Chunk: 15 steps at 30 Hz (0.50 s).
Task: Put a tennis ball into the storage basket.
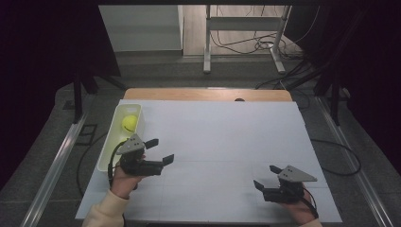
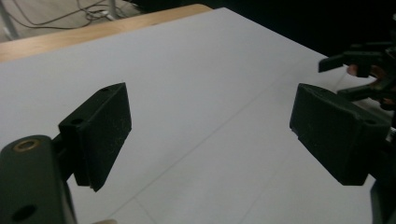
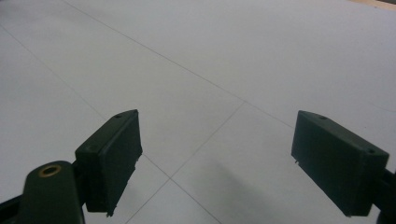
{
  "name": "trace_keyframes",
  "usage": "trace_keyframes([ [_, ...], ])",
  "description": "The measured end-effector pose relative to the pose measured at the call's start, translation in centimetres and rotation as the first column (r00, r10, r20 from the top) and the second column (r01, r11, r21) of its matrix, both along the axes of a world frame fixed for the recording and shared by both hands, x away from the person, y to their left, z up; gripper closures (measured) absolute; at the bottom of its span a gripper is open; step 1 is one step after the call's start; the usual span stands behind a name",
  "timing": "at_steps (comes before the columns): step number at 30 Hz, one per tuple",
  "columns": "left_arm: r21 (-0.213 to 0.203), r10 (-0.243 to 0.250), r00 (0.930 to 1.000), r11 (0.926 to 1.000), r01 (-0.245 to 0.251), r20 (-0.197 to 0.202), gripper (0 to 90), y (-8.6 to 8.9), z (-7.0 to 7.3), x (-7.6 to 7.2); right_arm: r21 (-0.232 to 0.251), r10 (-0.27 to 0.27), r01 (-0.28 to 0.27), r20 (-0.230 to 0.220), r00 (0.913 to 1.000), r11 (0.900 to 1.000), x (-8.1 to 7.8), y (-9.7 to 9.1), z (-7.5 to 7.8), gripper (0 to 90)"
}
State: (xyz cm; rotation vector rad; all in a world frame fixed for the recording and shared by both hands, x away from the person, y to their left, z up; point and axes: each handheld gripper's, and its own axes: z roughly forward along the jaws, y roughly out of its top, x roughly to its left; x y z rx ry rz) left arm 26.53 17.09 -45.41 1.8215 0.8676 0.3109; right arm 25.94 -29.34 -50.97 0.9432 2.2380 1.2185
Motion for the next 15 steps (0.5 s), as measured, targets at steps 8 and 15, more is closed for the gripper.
trace_keyframes([
  [8,0.024,-0.044,0.999,0.9987,0.044,-0.004,13.6,-1.2,-1.6,-1.6,0.002,0.016,-0.016,0.002,0.9999,0.9999,-0.8,0.3,0.0,16.2],
  [15,0.032,-0.035,0.9993,0.9989,0.035,-0.016,13.6,-1.0,-3.6,-2.6,0.009,0.028,-0.028,-0.013,0.9995,0.9996,-1.0,0.3,-0.2,16.2],
])
